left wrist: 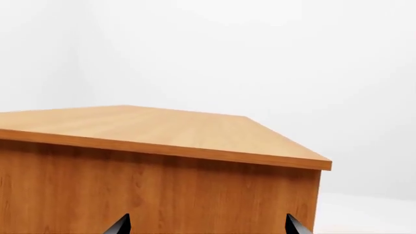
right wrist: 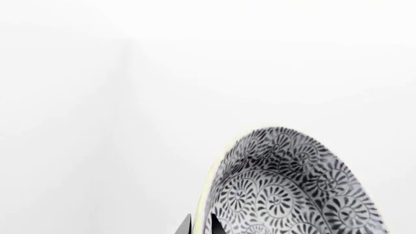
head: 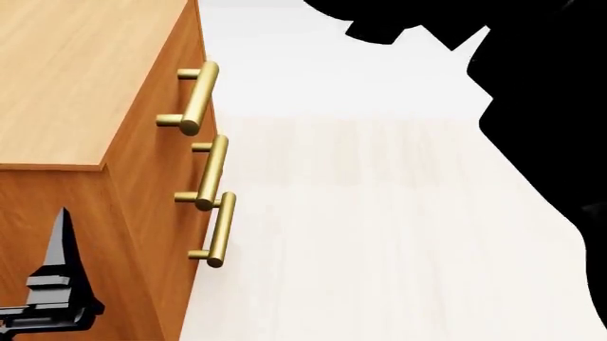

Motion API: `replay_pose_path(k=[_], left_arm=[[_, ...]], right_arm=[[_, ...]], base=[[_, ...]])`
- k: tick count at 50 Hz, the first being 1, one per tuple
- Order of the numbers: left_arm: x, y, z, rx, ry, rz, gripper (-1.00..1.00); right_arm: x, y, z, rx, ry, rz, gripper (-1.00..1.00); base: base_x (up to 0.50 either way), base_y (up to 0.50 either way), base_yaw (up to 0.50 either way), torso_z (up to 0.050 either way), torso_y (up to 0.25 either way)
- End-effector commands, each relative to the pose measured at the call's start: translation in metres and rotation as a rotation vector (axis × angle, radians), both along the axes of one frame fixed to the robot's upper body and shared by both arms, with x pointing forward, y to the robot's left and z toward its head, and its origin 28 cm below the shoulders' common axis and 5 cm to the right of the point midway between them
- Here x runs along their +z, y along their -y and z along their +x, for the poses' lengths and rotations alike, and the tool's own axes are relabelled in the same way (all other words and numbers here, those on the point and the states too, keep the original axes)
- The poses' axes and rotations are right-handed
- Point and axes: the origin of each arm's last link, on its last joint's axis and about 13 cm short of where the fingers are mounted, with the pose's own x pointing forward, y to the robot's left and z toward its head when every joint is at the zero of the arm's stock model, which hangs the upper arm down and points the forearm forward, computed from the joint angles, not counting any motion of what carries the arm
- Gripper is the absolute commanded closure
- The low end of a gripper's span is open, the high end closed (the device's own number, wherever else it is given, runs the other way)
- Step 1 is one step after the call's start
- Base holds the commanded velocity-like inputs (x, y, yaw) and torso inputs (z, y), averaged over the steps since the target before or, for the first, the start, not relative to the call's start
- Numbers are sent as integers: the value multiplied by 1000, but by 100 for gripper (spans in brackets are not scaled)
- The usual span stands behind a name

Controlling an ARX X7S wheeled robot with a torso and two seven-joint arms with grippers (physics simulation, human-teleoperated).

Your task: Close the top drawer of the cabinet and put the bowl on top of it.

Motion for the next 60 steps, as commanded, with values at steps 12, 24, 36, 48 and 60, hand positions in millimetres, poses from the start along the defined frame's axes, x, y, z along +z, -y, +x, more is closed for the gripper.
replay_pose_path(k=[12, 24, 36, 48, 60], left_arm=[[-2, 0, 2, -2, -1, -5, -100], [-4, 0, 2, 30, -4, 15, -100], [-5, 1, 3, 28, -8, 20, -100], [-9, -1, 5, 36, -17, 18, -100], [-12, -1, 9, 36, -30, 18, -100]], right_arm=[[-21, -31, -8, 93, 17, -97, 100], [-32, -37, -7, 116, 8, -119, 100], [-46, -45, -4, 133, 0, -146, 100], [-67, -55, 10, 145, -40, -175, 100], [-89, -70, 14, 177, -66, -205, 100]], base=[[0, 0, 0, 3, 250], [0, 0, 0, 2, 112], [0, 0, 0, 0, 0], [0, 0, 0, 0, 0], [0, 0, 0, 0, 0]])
